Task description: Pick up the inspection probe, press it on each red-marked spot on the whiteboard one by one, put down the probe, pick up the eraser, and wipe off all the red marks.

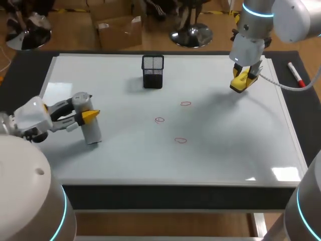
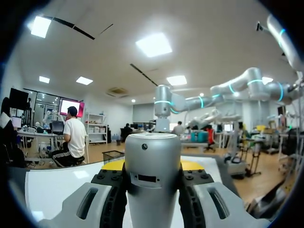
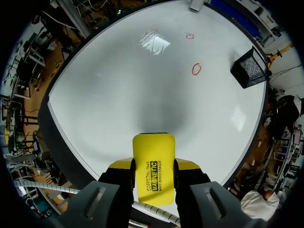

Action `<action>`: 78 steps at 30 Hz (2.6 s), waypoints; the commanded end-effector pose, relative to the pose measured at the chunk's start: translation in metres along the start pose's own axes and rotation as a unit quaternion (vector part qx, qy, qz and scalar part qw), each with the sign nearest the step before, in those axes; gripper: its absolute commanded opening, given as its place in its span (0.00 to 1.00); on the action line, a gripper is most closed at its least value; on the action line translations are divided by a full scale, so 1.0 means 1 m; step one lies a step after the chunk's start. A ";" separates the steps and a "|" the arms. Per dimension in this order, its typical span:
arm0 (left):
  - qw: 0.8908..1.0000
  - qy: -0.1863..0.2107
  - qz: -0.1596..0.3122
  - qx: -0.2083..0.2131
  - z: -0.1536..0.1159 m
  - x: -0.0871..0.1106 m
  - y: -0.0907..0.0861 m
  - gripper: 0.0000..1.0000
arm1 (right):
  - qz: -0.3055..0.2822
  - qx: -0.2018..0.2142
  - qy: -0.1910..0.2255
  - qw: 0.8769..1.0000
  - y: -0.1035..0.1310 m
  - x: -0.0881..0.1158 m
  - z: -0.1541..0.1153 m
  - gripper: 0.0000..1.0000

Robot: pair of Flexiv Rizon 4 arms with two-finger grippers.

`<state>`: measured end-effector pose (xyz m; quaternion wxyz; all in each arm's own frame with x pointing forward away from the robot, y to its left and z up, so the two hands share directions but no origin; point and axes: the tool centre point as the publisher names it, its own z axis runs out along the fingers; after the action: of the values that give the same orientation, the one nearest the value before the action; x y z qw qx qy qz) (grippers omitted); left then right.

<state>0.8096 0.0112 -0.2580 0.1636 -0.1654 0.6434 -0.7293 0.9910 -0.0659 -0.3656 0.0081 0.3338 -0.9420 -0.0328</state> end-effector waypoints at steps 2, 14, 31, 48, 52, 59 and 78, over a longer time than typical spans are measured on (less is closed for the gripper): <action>0.999 -0.042 0.003 -0.001 -0.016 0.005 -0.009 0.00 | -0.001 0.001 0.001 1.000 0.000 0.000 -0.001 0.00; 0.998 -0.056 0.006 -0.001 -0.028 0.001 -0.012 0.00 | -0.001 0.001 0.001 1.000 0.000 0.000 -0.001 0.00; 0.998 -0.056 0.006 -0.001 -0.028 0.001 -0.012 0.00 | -0.033 0.014 0.035 0.999 0.011 -0.016 -0.002 0.00; 0.998 -0.056 0.006 -0.001 -0.028 0.001 -0.012 0.00 | -0.139 0.047 0.033 0.989 0.125 -0.091 -0.011 0.00; 0.998 -0.056 0.006 -0.001 -0.028 0.001 -0.012 0.00 | -0.159 0.043 0.022 0.986 0.151 -0.098 -0.011 0.00; 0.998 -0.056 0.006 -0.001 -0.028 0.001 -0.012 0.00 | -0.201 0.017 -0.005 0.979 0.197 -0.101 -0.007 0.00; 0.998 -0.056 0.006 -0.001 -0.028 0.001 -0.012 0.00 | -0.299 -0.036 0.009 0.953 0.268 -0.087 0.006 0.00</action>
<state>0.7964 0.0369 -0.2503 0.2025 -0.2022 0.6353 -0.7173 0.8881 0.1937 -0.3522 0.0109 0.5949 -0.8013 -0.0625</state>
